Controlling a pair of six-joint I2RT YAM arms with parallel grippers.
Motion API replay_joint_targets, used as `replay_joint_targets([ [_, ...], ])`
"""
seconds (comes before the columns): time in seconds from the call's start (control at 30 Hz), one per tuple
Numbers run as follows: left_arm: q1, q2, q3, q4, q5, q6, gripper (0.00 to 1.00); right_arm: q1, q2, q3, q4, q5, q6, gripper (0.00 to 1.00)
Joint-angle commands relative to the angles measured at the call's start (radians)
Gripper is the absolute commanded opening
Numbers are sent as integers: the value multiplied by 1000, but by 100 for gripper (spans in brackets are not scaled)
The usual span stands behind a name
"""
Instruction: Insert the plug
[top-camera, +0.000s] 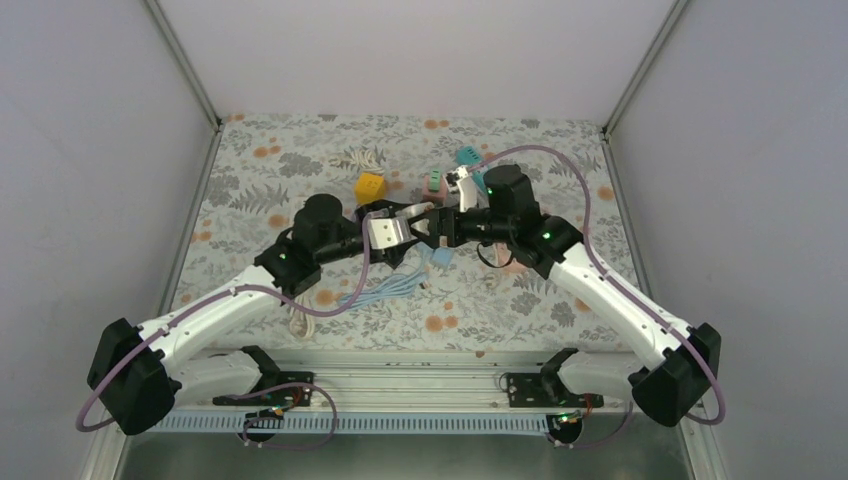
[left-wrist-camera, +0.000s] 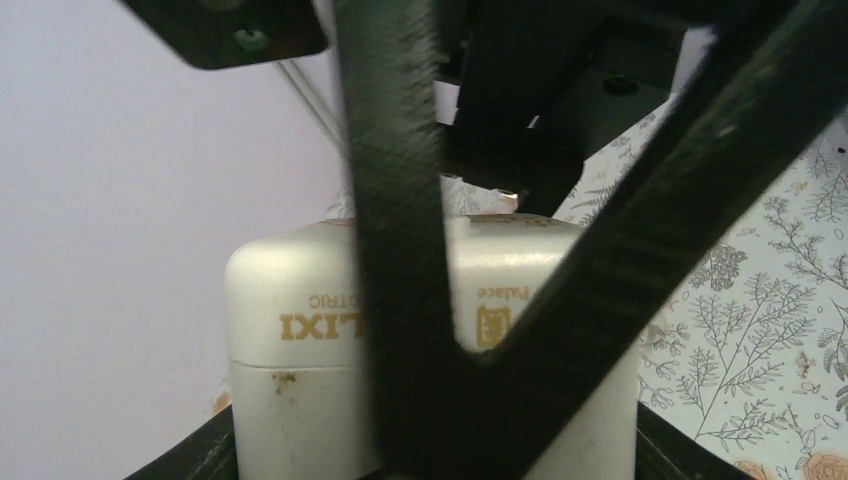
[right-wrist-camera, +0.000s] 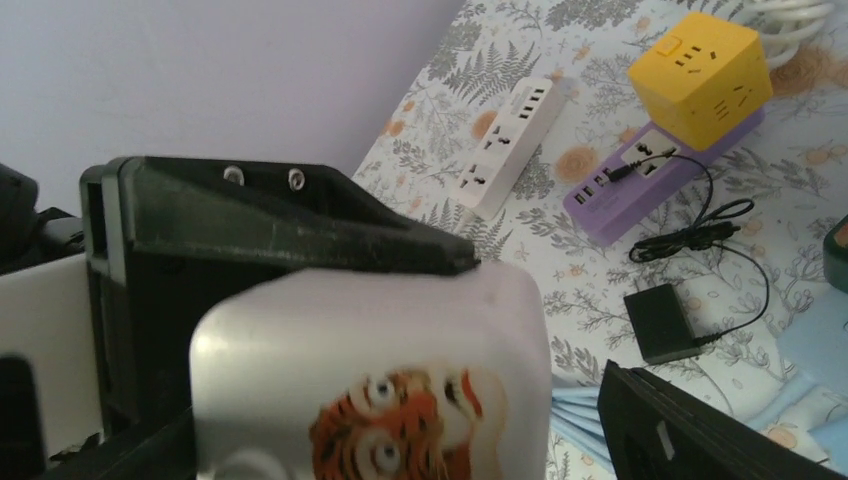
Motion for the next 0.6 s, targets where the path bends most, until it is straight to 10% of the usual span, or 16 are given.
replay_joint_targets([
  [0.0,-18,-9,25,13,4,36,43,22,37,56,-19,54,18,84],
  [0.2,-25,-9,22,14,-15,19,56,28,37,55,-12,48,36,34],
  [0.27,-25,-6,22,13,-25,11,97,28,22,56,-26,101,42,30],
  [0.57,-22,-64,-20,101,-190,-202,100,-34,5,46,-200,393,-68,30],
])
